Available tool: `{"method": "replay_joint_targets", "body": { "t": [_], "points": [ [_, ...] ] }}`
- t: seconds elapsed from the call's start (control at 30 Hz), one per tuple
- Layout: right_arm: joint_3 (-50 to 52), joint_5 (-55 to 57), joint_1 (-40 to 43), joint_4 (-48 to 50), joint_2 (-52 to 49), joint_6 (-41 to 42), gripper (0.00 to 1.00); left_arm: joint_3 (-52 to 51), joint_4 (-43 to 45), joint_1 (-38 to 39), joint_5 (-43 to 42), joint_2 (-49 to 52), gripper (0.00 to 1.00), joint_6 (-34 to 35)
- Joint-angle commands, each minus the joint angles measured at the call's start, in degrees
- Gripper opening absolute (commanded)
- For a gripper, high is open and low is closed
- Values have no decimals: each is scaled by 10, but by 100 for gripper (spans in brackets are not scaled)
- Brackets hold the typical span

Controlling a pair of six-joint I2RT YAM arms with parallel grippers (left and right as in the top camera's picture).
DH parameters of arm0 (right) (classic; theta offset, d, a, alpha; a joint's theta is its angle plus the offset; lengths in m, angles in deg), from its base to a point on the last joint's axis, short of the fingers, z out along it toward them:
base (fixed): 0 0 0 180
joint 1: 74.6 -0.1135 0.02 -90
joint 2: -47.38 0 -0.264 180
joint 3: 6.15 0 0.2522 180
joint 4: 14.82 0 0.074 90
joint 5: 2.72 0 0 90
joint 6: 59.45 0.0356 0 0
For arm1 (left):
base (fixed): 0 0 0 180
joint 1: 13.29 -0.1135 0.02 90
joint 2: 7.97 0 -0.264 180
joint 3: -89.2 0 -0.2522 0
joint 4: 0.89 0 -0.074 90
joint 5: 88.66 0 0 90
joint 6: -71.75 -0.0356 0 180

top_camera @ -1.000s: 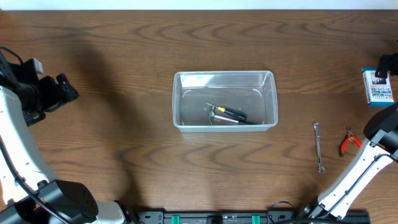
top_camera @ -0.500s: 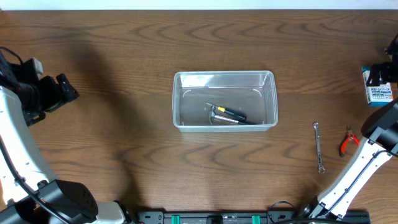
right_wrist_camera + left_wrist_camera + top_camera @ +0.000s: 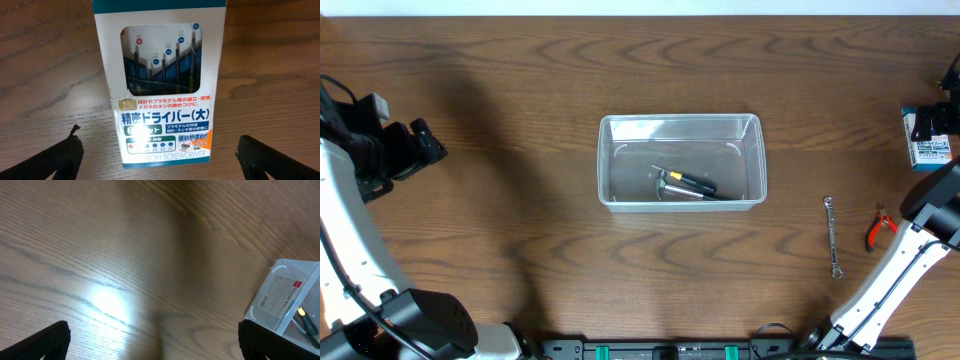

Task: Pack container
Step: 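Move the right gripper over the boxed screwdriver set, then lower the right gripper and grasp the screwdriver set box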

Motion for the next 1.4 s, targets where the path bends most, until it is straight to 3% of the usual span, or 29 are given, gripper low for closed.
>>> {"method": "replay_joint_targets", "body": {
  "t": [0.0,1.37],
  "points": [
    [-1,6,3,1,-22,-10,99,0,-2,-2,-5,0,98,-8],
    [25,-16,17,26,-41,-22,99,0,-2,-2,-5,0,98,-8]
  ]
}}
